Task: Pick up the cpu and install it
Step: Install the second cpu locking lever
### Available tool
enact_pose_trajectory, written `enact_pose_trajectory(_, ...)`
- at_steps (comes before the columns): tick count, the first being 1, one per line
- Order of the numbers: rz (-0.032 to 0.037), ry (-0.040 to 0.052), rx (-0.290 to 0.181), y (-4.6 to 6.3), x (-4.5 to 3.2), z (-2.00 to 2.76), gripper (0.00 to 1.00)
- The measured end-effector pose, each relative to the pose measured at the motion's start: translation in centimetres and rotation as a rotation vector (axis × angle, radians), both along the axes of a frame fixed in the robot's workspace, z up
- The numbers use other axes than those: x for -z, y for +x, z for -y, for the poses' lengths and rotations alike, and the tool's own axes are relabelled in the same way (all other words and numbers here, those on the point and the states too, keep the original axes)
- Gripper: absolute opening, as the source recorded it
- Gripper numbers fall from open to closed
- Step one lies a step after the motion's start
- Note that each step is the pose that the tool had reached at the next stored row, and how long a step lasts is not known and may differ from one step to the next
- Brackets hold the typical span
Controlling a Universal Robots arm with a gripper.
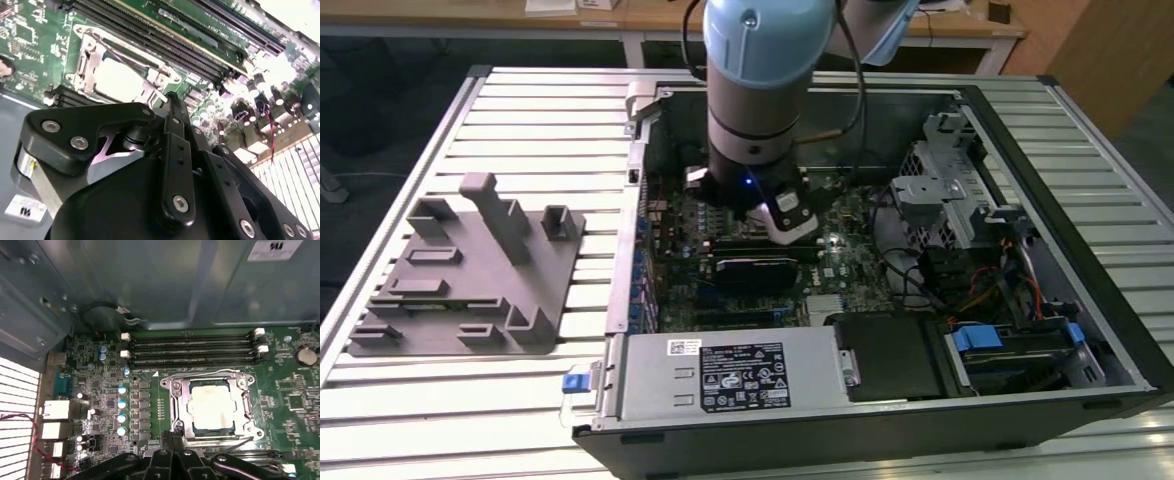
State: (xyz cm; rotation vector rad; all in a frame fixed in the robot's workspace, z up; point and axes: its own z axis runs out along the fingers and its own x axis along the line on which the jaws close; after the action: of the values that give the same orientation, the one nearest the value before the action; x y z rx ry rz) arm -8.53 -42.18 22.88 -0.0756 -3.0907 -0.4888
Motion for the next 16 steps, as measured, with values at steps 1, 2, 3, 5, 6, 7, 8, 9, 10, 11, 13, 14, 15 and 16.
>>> enact_pose_trajectory(1,-0.0001,-0.0001,0.0,0.0,-0.25,0.0,0.11)
enact_pose_trajectory(2,-0.0001,-0.0002,0.0,0.0,-0.49,0.0,0.11)
enact_pose_trajectory(3,-0.0001,-0.0002,0.0,0.0,-0.7,0.0,0.11)
enact_pose_trajectory(5,0.0,-0.0001,0.0,0.1,-1.05,0.0,0.11)
enact_pose_trajectory(6,-0.0001,-0.0003,0.0,0.2,-1.17,0.01,0.11)
enact_pose_trajectory(7,0.0,-0.0011,0.0,0.2,-1.23,0.0,0.11)
enact_pose_trajectory(8,-0.0001,-0.0028,0.001,0.3,-1.29,0.0,0.11)
enact_pose_trajectory(9,0.0,-0.0047,0.001,0.4,-1.33,0.0,0.11)
enact_pose_trajectory(10,0.0,-0.0079,0.001,0.6,-1.37,0.0,0.11)
enact_pose_trajectory(11,0.0,-0.0119,0.002,0.7,-1.41,0.0,0.11)
enact_pose_trajectory(13,-0.0001,-0.0224,0.003,1.0,-1.45,-0.01,0.11)
enact_pose_trajectory(14,0.0,-0.0293,0.004,1.2,-1.47,-0.01,0.11)
enact_pose_trajectory(15,0.0,-0.0354,0.005,1.3,-1.47,-0.01,0.11)
enact_pose_trajectory(16,-0.0001,-0.0418,0.005,1.5,-1.47,-0.01,0.11)
